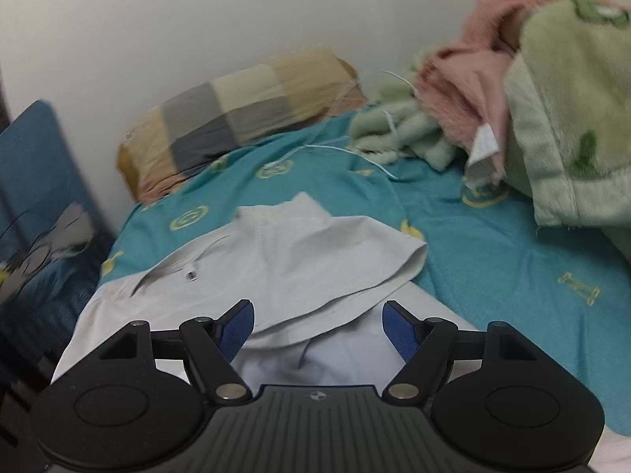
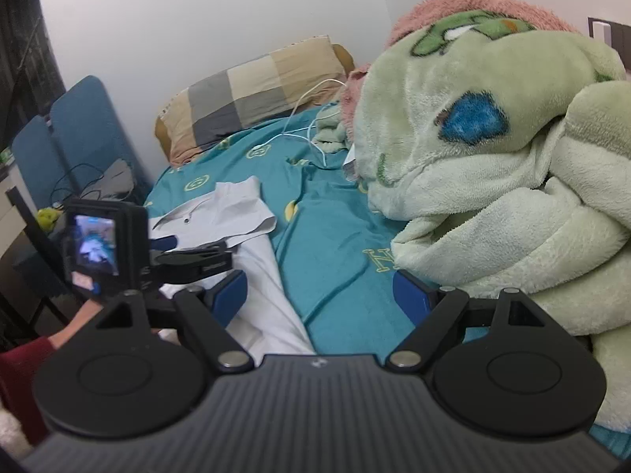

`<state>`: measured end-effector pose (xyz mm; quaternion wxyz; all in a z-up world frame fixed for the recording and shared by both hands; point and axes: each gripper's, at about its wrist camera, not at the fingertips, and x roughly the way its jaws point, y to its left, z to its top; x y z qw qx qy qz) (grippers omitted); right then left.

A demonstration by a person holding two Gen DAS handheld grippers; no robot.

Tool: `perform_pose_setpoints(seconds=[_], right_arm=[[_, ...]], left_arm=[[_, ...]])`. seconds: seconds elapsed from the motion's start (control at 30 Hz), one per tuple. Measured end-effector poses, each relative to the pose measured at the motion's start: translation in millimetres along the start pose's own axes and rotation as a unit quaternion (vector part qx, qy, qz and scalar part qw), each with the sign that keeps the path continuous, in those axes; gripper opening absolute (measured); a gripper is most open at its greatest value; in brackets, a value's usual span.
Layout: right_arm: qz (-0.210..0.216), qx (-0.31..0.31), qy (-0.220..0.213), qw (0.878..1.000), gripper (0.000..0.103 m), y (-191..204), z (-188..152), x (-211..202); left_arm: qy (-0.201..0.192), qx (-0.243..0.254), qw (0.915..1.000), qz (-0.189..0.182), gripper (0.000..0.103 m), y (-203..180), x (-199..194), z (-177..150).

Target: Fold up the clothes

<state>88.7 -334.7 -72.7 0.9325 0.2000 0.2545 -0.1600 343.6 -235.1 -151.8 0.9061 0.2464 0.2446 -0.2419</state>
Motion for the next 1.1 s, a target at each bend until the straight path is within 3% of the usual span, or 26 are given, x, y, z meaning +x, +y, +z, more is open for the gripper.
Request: perform_pose_setpoints(seconds=[0.13,0.2,0.27,0.37,0.43,0.5,0.57,0.63,0.8,0.9,1.1], right_arm=[[-0.009,0.000,0.008,1.000,0.083,0,-2,15],[-0.011,-0.003,0.017,1.000,0.083,0,-4,23],[-0.014,-0.002,0.024,1.000,0.083,0,-5,29],[-0.014,0.002,0.026,1.000,0.083,1,-6,29],[-0.014,0.007,0.026,1.000,0.083,2,-7,28],[-0.010,0.008,0.026,1.000,0.083,4,-8,26],[0.001,-0.008,0.026,1.000,0.083,10,-10,24],[0.003,-0.022,0.024,0.999,0.083,14,-11,24],[-0.002,-0.030,0.025,0.999,0.083,17,-12,29],[-0.005,-0.025,0.026,0.999,0.083,15,-11,33],[0.005,-0.048,0.022,0.999,0.083,20,-12,41]], left_arm=[[0.015,0.055,0.9984,0.001,0.069,-18,37,2],[0.011,0.042,0.9990,-0.005,0.052,-14,47,4],[0.004,-0.016,0.9996,-0.021,0.007,3,48,8],[-0.012,-0.118,0.9919,-0.046,0.003,35,44,14],[-0.025,-0.202,0.9770,-0.062,0.003,65,37,17],[-0.028,-0.306,0.9491,-0.072,0.003,101,35,18],[-0.021,-0.377,0.9245,-0.053,0.003,131,38,16],[0.001,-0.423,0.9058,-0.024,0.003,154,48,10],[0.061,-0.460,0.8835,0.063,0.002,191,75,-15],[0.091,-0.478,0.8713,0.063,0.003,198,84,-32],[0.095,-0.458,0.8824,0.049,0.032,190,62,-37]])
